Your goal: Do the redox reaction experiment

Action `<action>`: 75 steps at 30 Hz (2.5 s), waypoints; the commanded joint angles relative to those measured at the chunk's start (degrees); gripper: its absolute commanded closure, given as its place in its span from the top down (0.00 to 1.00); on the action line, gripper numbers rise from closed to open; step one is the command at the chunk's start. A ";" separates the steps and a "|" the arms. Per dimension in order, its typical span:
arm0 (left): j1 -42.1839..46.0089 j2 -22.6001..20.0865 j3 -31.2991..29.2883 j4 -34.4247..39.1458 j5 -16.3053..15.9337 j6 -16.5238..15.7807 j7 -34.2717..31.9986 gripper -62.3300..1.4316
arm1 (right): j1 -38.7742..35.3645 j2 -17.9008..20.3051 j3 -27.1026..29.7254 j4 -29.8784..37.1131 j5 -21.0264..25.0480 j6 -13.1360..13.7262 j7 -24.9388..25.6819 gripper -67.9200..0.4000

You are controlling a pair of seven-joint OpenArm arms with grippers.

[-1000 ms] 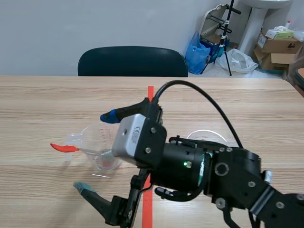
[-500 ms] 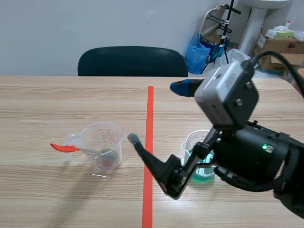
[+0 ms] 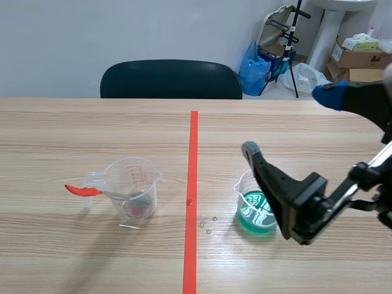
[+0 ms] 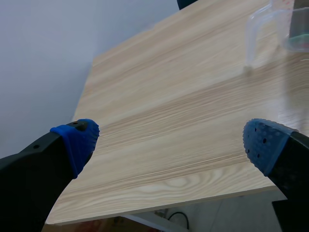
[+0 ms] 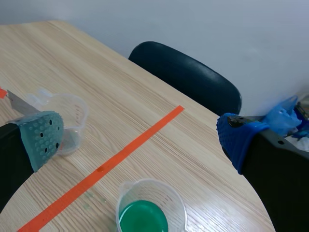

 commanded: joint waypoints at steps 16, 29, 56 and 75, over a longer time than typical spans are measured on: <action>0.63 -6.73 0.04 0.63 -9.38 0.33 2.27 1.00 | -1.84 0.28 9.49 3.74 9.49 0.00 -5.53 1.00; 0.66 -6.73 -0.09 0.63 -9.33 0.35 2.38 1.00 | -1.86 0.13 9.27 3.74 9.46 0.22 -5.55 1.00; 0.63 -6.27 -0.07 0.63 -9.31 0.31 3.17 1.00 | -1.84 0.13 9.27 3.67 9.46 0.22 -8.76 1.00; 0.61 -6.32 -0.07 0.83 -9.33 -2.95 3.10 1.00 | -1.68 0.13 9.27 3.67 9.46 0.24 -8.74 1.00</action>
